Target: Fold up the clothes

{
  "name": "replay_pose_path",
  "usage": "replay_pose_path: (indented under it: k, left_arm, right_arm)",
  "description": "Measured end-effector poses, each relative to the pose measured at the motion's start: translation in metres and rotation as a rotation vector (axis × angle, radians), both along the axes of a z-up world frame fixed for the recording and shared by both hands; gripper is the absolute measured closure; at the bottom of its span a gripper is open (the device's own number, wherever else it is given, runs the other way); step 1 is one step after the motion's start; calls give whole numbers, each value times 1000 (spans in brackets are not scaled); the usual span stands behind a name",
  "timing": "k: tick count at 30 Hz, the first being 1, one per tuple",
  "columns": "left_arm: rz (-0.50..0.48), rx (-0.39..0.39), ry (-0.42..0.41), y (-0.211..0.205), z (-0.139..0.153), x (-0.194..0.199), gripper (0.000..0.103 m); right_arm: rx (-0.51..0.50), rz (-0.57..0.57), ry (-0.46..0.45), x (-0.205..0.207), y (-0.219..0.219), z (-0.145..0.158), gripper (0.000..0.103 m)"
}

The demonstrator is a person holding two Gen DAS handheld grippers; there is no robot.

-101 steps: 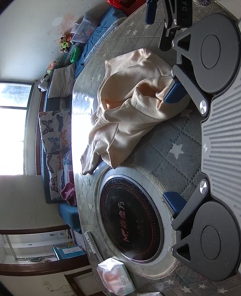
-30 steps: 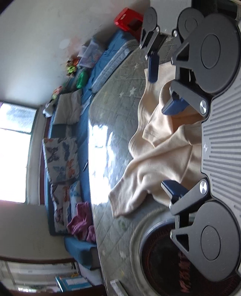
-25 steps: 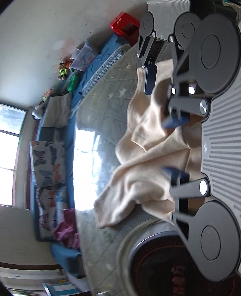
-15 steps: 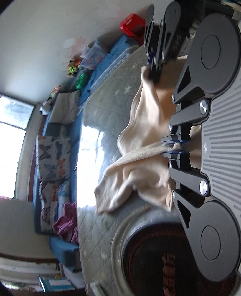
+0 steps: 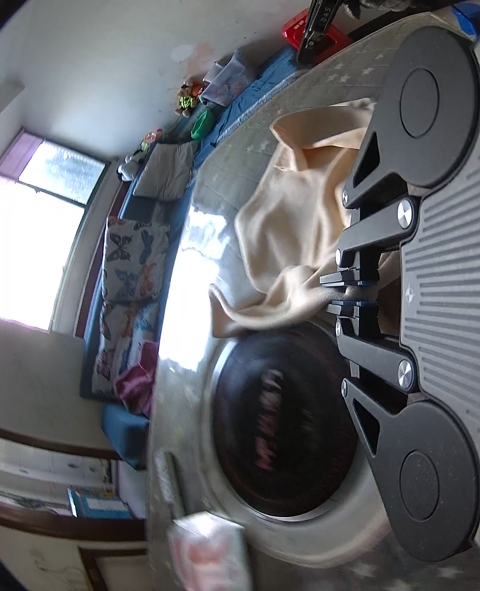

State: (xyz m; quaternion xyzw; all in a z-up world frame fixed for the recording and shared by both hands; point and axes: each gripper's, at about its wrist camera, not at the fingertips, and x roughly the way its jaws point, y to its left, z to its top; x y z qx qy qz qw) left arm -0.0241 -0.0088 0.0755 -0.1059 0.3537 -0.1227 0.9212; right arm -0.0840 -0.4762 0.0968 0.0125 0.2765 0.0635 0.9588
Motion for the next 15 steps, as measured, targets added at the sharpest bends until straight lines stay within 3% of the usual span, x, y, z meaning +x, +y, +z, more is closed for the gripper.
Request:
replay_pose_path:
  k: [1, 2, 5, 7, 10, 14, 15]
  left_arm:
    - [4, -3, 11, 2, -3, -6, 96]
    - [7, -6, 23, 3, -5, -11, 96]
    - [13, -15, 51, 5, -11, -24, 96]
    - [14, -21, 63, 7, -13, -31, 96]
    - [12, -20, 78, 6, -19, -37, 96]
    - [1, -19, 100, 4, -26, -43, 96]
    - [0, -18, 105, 3, -27, -45, 96]
  right_arm:
    - [-4, 16, 7, 2, 4, -2, 77]
    - [-1, 30, 14, 5, 8, -3, 72]
    - [-2, 90, 31, 18, 25, -8, 65]
    - [-5, 126, 37, 28, 35, -11, 55]
    - [-76, 198, 45, 48, 66, -20, 43]
    - [-110, 240, 72, 74, 88, -34, 47]
    - [-111, 245, 84, 78, 92, -38, 54]
